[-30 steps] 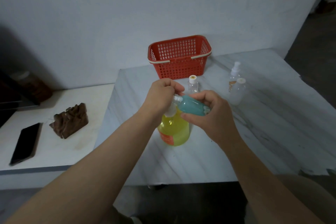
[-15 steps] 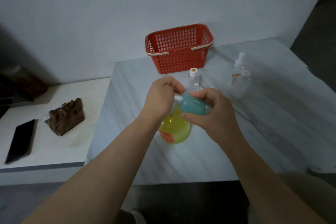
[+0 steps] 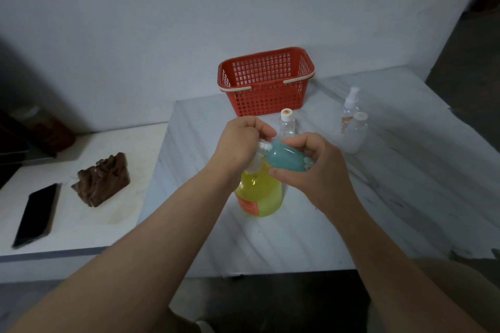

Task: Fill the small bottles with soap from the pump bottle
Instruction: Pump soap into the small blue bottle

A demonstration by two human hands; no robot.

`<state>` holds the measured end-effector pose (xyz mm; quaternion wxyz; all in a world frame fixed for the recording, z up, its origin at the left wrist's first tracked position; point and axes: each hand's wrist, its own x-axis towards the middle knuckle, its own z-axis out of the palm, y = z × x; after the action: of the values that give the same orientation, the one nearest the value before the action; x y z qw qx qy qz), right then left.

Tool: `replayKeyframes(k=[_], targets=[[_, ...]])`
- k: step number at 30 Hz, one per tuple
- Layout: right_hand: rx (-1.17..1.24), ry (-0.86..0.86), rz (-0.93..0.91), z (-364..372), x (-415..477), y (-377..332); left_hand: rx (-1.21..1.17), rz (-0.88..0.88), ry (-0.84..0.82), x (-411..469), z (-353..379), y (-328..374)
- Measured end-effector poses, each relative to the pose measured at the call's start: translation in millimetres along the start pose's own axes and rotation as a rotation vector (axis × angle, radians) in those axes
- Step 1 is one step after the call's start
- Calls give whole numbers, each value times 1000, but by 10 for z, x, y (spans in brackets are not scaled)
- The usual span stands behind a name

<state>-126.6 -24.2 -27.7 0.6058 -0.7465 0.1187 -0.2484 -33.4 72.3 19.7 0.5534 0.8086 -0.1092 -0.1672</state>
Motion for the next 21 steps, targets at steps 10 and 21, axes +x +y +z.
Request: replayKeyframes(k=[10,21], targets=[[-25,15,-9,0,-13,11,-15,26,17,-9,18,-56],[-4,7,51,33,-24,88,-21,27,12,5,32,-157]])
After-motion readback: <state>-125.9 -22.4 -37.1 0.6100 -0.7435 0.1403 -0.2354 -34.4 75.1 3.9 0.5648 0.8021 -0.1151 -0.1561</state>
